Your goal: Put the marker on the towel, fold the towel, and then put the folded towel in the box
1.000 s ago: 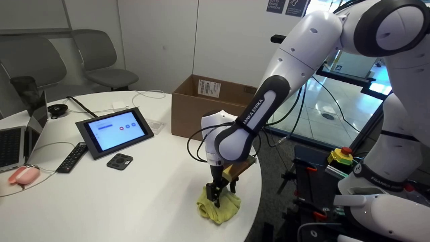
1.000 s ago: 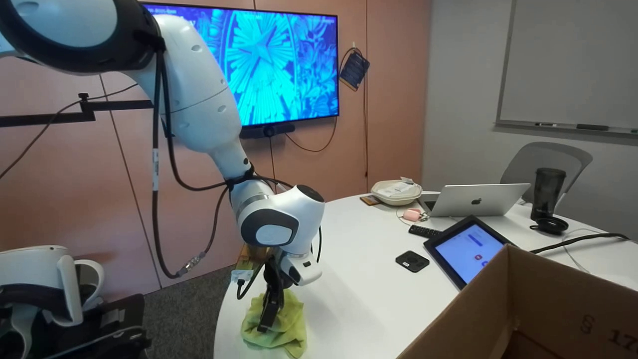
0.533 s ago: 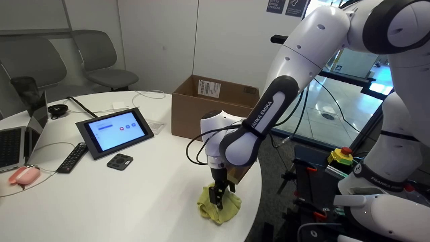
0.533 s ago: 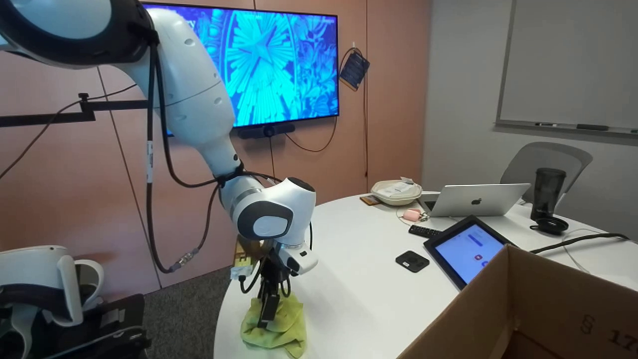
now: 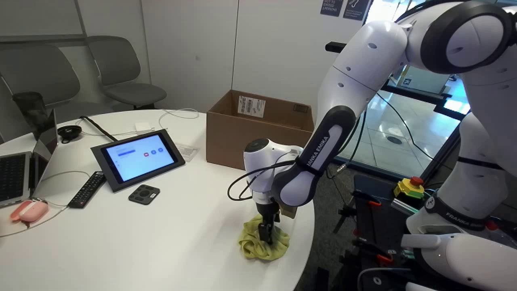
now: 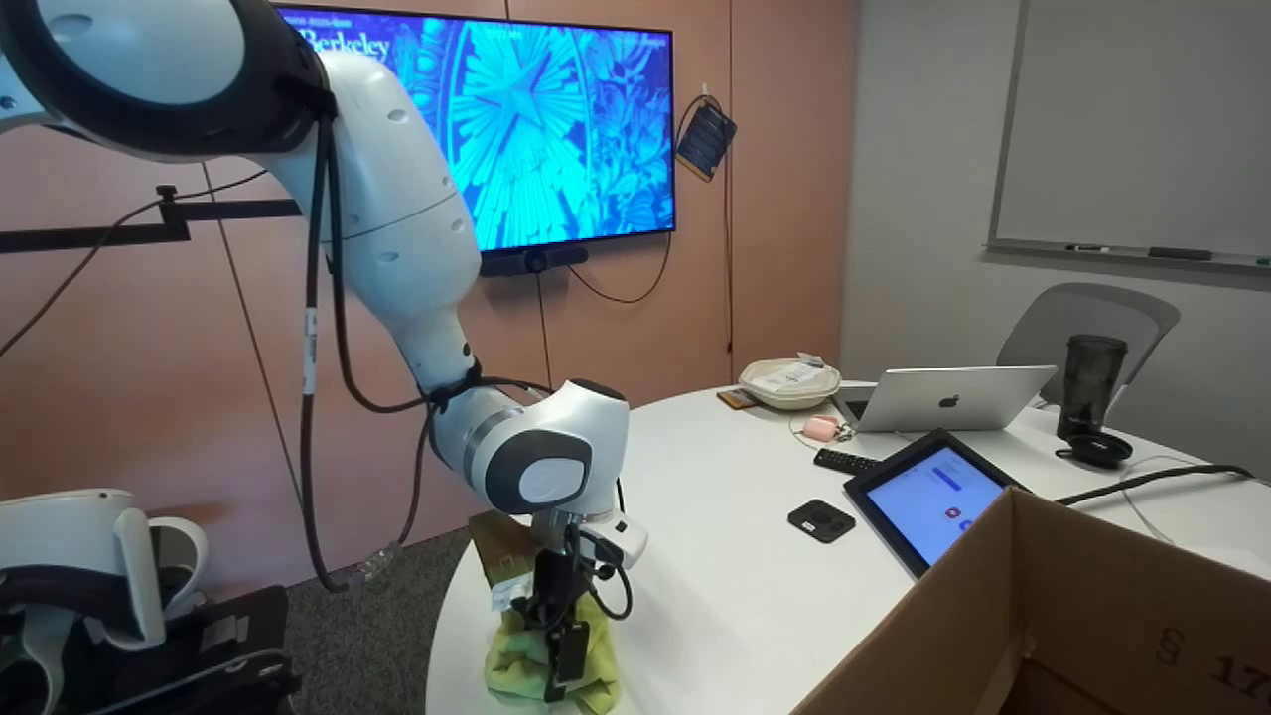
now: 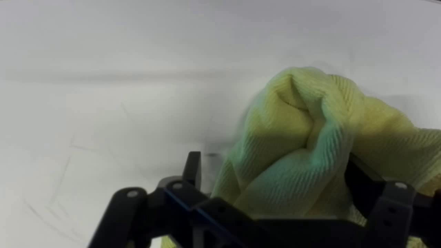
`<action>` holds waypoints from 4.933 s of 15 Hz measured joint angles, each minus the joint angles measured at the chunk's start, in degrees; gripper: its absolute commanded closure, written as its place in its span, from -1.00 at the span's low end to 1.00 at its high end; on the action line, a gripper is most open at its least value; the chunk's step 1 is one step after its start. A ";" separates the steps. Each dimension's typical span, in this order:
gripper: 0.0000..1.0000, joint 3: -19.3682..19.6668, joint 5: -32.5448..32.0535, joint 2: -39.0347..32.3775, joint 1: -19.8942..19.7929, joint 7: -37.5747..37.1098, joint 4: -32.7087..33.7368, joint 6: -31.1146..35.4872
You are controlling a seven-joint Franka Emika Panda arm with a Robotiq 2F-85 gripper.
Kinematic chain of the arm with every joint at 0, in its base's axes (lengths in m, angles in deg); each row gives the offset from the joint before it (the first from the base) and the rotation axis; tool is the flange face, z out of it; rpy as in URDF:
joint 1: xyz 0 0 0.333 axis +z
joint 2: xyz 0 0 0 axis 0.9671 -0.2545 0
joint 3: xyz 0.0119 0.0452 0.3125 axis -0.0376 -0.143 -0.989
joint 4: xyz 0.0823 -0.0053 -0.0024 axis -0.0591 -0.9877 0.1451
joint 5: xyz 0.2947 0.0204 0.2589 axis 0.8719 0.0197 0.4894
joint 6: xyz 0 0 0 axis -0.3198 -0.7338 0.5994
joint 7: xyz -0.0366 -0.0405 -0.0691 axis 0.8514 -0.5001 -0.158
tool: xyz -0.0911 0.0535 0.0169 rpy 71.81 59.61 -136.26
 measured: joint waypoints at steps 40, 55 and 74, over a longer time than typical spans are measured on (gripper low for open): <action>0.91 -3.34 3.03 -10.28 -3.76 0.01 18.73 -1.73; 0.92 -1.16 10.20 0.33 -3.78 -9.35 13.08 11.29; 0.92 13.46 12.95 16.35 -4.19 -30.80 12.29 18.59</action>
